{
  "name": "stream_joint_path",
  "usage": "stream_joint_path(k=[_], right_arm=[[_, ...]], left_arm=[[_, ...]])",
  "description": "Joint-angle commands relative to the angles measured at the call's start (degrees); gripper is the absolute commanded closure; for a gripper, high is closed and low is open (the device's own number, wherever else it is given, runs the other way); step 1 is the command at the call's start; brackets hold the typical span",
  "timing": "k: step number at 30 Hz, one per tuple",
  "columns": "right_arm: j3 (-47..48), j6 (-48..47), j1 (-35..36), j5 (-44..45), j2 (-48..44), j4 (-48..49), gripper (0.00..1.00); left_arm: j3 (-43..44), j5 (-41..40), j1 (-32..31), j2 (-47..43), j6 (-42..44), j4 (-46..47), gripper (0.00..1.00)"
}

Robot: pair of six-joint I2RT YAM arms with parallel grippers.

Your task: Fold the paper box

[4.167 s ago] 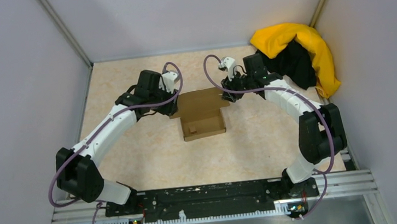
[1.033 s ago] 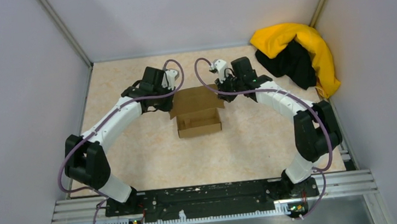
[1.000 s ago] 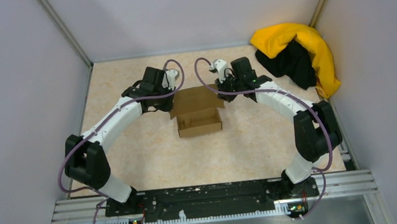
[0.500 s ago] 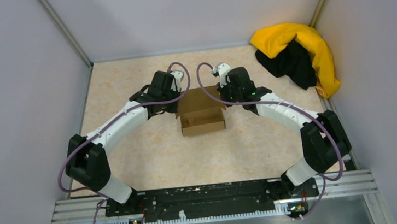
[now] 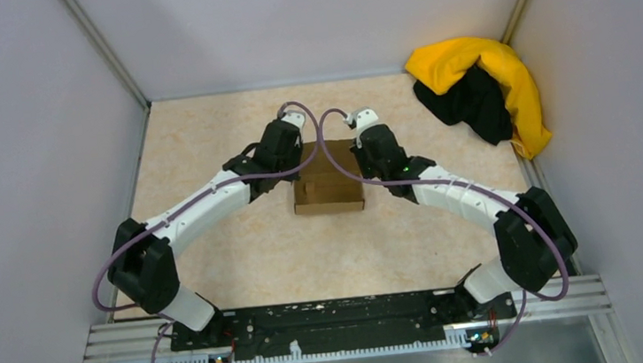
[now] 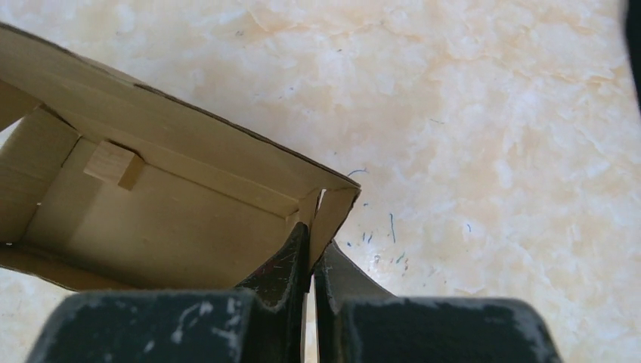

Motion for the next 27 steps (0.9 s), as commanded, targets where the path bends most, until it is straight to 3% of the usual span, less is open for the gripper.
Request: stream_joint_path(k=[1,13,27], right_arm=[[0.4,3.4,3.8,1.1,-2.7,7.4,1.00],[-1.9,8.2,5.7,9.1,-1.4,12.8,1.00],[-6.2,14.1,7.4,14.7,-0.5,17.8,1.00]], left_arm=[[0.0,0.4,-3.5,-1.6,-2.8,8.0,0.92],[-7.3,-3.6,-4.5,-3.7,-5.8,17.1,0.92],[-7.6,-10.5,-7.0,-0.5,-13.6,20.3,0.93]])
